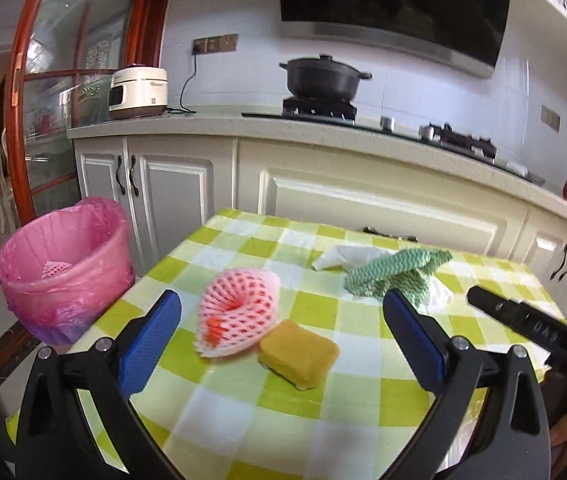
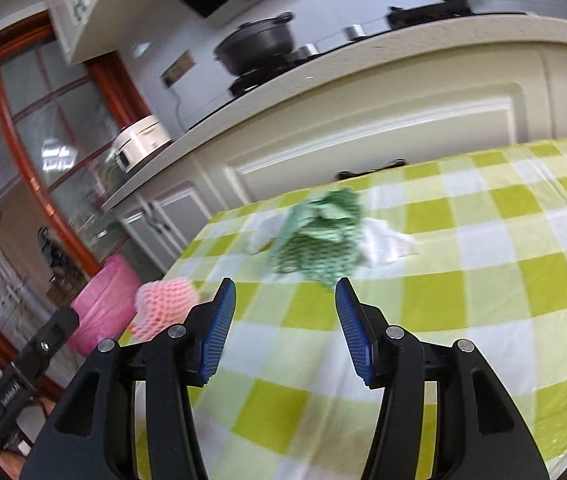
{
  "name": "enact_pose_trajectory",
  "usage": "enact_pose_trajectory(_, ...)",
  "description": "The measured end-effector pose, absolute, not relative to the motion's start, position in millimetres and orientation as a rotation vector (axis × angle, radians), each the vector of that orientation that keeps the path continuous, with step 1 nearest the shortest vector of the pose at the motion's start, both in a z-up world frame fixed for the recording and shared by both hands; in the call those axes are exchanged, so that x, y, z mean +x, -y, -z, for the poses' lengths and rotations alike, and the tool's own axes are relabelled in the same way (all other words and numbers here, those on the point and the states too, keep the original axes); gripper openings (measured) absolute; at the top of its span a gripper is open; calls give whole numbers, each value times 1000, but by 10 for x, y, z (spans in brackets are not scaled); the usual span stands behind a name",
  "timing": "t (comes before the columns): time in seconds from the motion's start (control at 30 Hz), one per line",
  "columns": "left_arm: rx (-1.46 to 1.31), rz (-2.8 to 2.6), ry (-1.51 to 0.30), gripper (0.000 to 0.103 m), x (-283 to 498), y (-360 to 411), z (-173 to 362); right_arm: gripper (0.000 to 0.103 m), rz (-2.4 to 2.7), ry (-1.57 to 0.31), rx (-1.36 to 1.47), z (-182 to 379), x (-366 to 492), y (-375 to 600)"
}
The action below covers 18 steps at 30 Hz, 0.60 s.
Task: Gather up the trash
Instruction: 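Move both grippers back over the table, then grasp the green striped cloth with the right gripper while the left gripper grasps white tissue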
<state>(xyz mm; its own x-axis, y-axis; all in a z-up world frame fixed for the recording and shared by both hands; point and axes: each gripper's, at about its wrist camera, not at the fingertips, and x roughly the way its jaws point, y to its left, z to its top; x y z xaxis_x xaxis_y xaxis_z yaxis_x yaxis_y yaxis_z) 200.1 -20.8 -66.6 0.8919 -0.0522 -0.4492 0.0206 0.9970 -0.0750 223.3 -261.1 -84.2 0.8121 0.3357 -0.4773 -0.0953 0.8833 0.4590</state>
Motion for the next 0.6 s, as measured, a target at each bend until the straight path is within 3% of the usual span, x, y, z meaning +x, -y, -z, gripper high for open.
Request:
enact_pose_trajectory(0.3,-37,84,-502,98,2104,356,847,73,-201,-604,399,925,2501,2707)
enact_pose_trajectory(0.6,-117,93,-539,98,2175,177,955,83,-198,-626,319,921,3094,2520)
